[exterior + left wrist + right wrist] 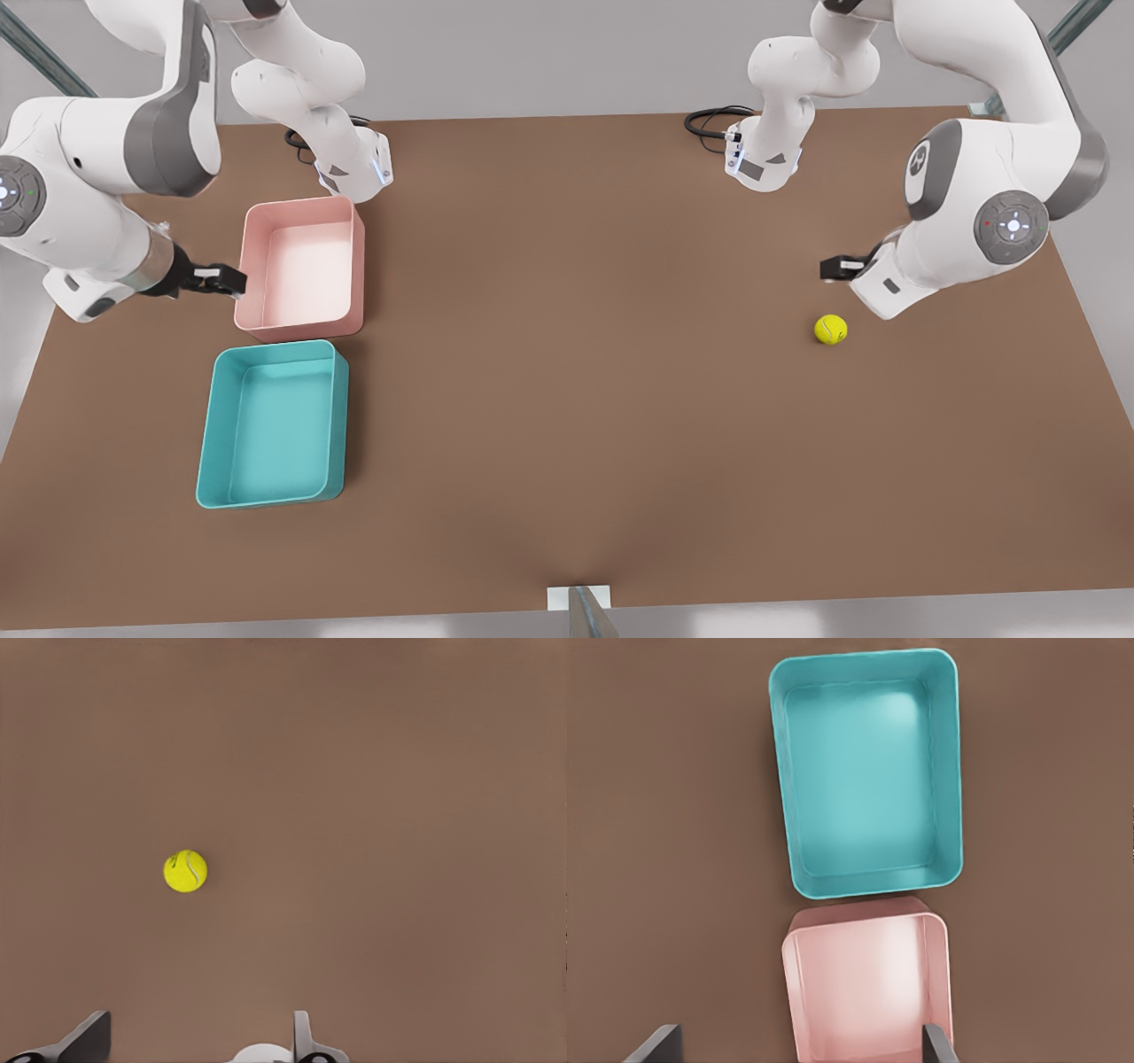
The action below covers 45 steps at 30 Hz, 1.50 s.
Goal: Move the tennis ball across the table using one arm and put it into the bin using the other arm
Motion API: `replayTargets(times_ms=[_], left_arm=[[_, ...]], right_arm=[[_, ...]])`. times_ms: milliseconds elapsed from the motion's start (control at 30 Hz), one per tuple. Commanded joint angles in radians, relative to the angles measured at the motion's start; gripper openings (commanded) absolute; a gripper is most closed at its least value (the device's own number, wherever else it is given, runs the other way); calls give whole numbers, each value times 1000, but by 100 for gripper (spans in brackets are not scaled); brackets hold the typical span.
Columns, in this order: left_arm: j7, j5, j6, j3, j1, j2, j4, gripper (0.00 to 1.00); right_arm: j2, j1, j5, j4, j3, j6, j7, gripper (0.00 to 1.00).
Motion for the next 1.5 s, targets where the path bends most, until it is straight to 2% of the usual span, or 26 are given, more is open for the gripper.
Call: replayTargets(times_ms=[0,67,100,133,167,233,300,367,433,500,600,667,733,767,800,967,1033,1233,1333,1467], left_arm=[[-1,-4,104,-1,-4,-2,0,100],[-1,-4,105,-1,-4,-1,-1,100],[8,-9,104,5,0,2,-19,38],[-6,-7,137,8,22,7,-88,21],[23,-6,212,10,68,7,-165,21],[584,100,536,25,140,12,-434,21],[874,110,662,25,178,38,-499,21],[1228,142,788,25,226,56,-556,21],[1252,250,779,25,233,65,-555,21],[1440,317,783,25,243,65,-559,21],[1491,292,822,24,272,82,-561,21],[1700,284,818,-7,284,145,-589,21],[1875,286,815,-15,301,147,-595,21],[1899,292,881,-15,327,142,-662,21],[1901,330,1050,-15,362,130,-742,21],[1836,430,1050,-36,395,105,-835,21],[1853,453,1159,-36,419,127,-848,21],[1933,441,1159,-36,427,128,-859,21],[2054,232,1076,-35,450,124,-857,21],[2050,231,1070,-35,444,128,-859,21]], right_arm=[[-2,1,0,-2,-3,131,11,100],[1,-5,-4,4,-7,131,10,100],[21,-7,-9,15,-9,141,8,100],[47,-4,-15,15,-7,142,10,100],[45,-2,-9,15,-7,138,10,100],[36,-19,-14,15,8,120,2,100],[30,-263,-14,15,220,88,-33,100],[32,-260,-12,13,224,82,-29,100],[36,-260,-14,15,223,66,-36,100],[38,-261,-12,15,220,48,-40,100],[42,-261,-14,15,220,34,-40,100],[47,-261,-12,15,220,34,-40,100],[47,-263,-1,15,220,34,-38,100],[47,-261,-1,15,220,31,-38,100],[47,-261,-5,15,220,25,-38,100],[55,-258,-5,15,223,8,-40,100],[56,-258,-6,15,223,8,-40,100],[56,-258,-5,15,223,2,-40,100],[56,-258,-6,15,223,0,-40,100],[56,-258,-9,15,223,2,-40,100]])
